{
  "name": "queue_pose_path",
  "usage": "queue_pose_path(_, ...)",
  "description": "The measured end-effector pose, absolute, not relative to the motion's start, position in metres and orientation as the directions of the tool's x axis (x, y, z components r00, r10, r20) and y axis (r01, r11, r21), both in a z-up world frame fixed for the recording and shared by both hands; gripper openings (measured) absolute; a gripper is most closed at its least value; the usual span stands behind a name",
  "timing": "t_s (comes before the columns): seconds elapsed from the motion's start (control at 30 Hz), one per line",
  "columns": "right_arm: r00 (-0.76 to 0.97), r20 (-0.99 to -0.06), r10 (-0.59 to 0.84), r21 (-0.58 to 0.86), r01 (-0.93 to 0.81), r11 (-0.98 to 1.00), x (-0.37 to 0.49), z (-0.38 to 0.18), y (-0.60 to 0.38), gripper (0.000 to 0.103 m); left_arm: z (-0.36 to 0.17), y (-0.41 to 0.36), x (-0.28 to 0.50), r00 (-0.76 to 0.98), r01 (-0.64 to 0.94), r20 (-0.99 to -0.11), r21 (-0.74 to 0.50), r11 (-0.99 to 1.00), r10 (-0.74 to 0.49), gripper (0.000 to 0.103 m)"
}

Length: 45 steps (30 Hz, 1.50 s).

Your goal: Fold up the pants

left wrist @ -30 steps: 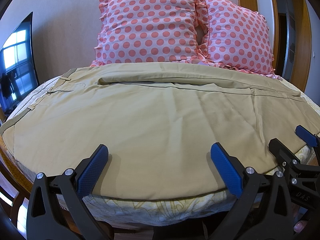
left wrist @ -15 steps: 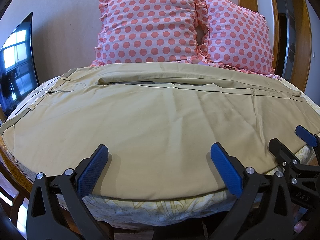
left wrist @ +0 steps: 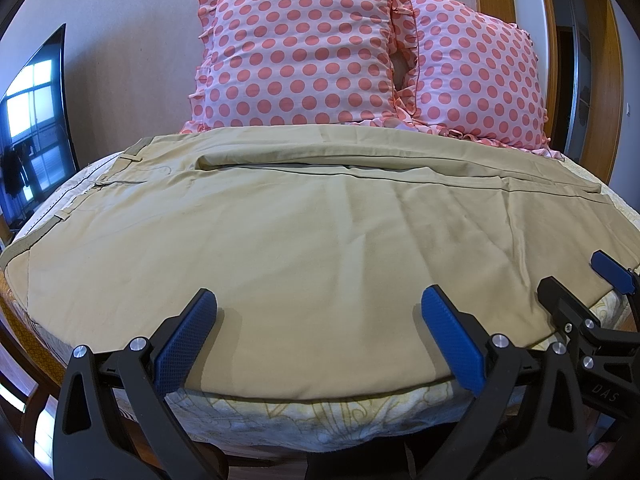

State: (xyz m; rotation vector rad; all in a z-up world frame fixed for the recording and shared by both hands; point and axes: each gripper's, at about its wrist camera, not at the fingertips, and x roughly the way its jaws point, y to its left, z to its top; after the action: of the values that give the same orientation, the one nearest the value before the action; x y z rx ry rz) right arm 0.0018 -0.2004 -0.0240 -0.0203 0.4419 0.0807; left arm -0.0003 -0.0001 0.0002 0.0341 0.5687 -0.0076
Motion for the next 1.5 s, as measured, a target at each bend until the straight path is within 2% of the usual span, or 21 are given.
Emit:
queue_pose_path(0.23,0.898,-0.428,0.101,-0.008,-0.116,0.993,0.003,-0.03,-0.197,0.101,0.003,-0.002,0.002,0.833,0.016,-0.553,0.031,0.999,0.004,0.102)
queue_pose_path(0.33,0.862,-0.485,0.147,-0.007,-0.172,0.985,0.018,-0.016,-0.21,0.101,0.015,0.001,0.009,0.814,0.039,-0.58,0.017,0.999,-0.022,0.102)
queue_pose_path(0.5,0.909,-0.412,0.055,0.055,-0.036,0.998,0.058,0.054,-0.269,0.101,0.059,0.011,0.022,0.871,0.037,-0.491,0.026,0.999,-0.02,0.102)
queue_pose_path(0.63,0.887,-0.452,-0.099,0.09,0.155,0.984,0.135,0.094,-0.336,0.101,0.088,0.012,0.05,0.903,0.025,-0.43,0.028,0.999,-0.01,0.102)
queue_pose_path(0.7,0.841,-0.506,-0.194,0.09,0.275,0.957,0.189,0.098,-0.372,0.099,0.094,0.013,0.065,0.907,0.015,-0.421,0.021,1.0,-0.005,0.102)
queue_pose_path(0.73,0.82,-0.53,-0.217,0.09,0.309,0.947,0.207,0.095,-0.385,0.087,0.095,0.013,0.075,0.906,0.011,-0.422,0.011,1.0,-0.006,0.102)
queue_pose_path(0.77,0.786,-0.568,-0.245,0.09,0.355,0.93,0.23,0.09,-0.4,0.071,0.095,0.014,0.085,0.903,0.007,-0.429,-0.001,1.0,-0.007,0.102)
queue_pose_path(0.83,0.708,-0.656,-0.261,0.1,0.424,0.9,0.281,0.076,-0.43,0.055,0.091,0.018,0.1,0.892,0.01,-0.452,-0.04,0.999,-0.027,0.102)
queue_pose_path(0.87,0.66,-0.699,-0.276,0.094,0.467,0.879,0.309,0.067,-0.445,0.051,0.089,0.021,0.108,0.883,0.012,-0.468,-0.063,0.998,-0.04,0.102)
queue_pose_path(1.03,0.548,-0.776,-0.313,0.132,0.626,0.769,0.371,0.037,-0.494,0.048,0.074,0.033,0.124,0.86,0.015,-0.501,-0.159,0.987,-0.094,0.102)
queue_pose_path(1.13,0.462,-0.8,-0.383,0.039,0.678,0.734,0.394,0.021,-0.504,0.047,0.069,0.034,0.129,0.849,0.034,-0.516,-0.171,0.985,-0.119,0.102)
queue_pose_path(1.2,0.446,-0.795,-0.411,0.003,0.68,0.733,0.396,0.012,-0.507,0.04,0.067,0.032,0.132,0.838,0.054,-0.528,-0.179,0.982,-0.142,0.102)
queue_pose_path(1.27,0.47,-0.778,-0.417,0.001,0.664,0.747,0.39,0.007,-0.509,0.028,0.065,0.033,0.135,0.829,0.061,-0.537,-0.193,0.979,-0.158,0.102)
queue_pose_path(1.3,0.486,-0.774,-0.407,0.015,0.656,0.755,0.385,0.007,-0.51,0.025,0.064,0.034,0.135,0.827,0.062,-0.538,-0.199,0.978,-0.162,0.102)
queue_pose_path(1.37,0.524,-0.767,-0.369,0.067,0.638,0.767,0.375,0.006,-0.514,0.009,0.061,0.038,0.138,0.815,0.055,-0.552,-0.227,0.972,-0.175,0.102)
queue_pose_path(1.43,0.594,-0.749,-0.293,0.184,0.612,0.77,0.354,0.009,-0.521,0.005,0.058,0.044,0.143,0.802,0.045,-0.566,-0.261,0.964,-0.191,0.102)
queue_pose_path(1.5,0.679,-0.693,-0.242,0.295,0.573,0.764,0.327,0.018,-0.525,0.004,0.055,0.05,0.146,0.792,0.032,-0.576,-0.291,0.956,-0.202,0.102)
